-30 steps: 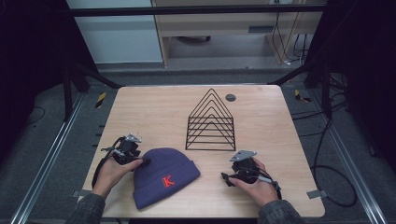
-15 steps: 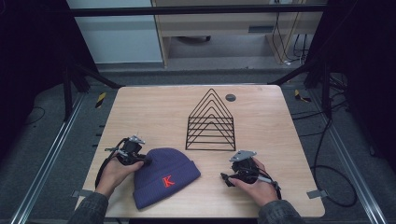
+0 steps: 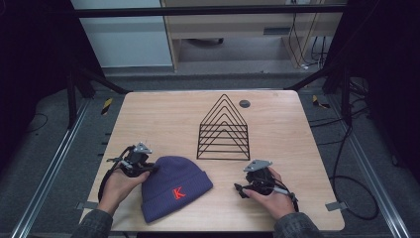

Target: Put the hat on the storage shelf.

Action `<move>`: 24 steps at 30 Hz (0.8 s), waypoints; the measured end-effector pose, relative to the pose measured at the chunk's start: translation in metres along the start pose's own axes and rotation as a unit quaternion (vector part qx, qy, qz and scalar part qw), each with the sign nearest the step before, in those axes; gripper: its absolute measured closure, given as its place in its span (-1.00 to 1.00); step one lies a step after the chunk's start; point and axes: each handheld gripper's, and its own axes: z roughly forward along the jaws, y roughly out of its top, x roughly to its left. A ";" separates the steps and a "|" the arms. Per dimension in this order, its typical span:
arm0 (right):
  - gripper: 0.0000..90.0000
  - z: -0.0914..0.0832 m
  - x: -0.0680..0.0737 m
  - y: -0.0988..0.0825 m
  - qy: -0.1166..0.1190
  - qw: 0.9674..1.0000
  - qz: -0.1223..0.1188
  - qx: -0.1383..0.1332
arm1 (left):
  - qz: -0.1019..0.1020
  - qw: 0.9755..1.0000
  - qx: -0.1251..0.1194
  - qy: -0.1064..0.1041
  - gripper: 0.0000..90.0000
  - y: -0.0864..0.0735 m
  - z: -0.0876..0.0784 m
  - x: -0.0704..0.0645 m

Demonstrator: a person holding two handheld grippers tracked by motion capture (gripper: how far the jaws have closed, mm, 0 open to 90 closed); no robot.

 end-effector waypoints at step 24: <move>-0.55 -0.002 0.000 0.000 -0.003 1.000 -0.005 -0.005 | 0.086 0.995 -0.046 0.015 0.78 0.037 -0.052 -0.041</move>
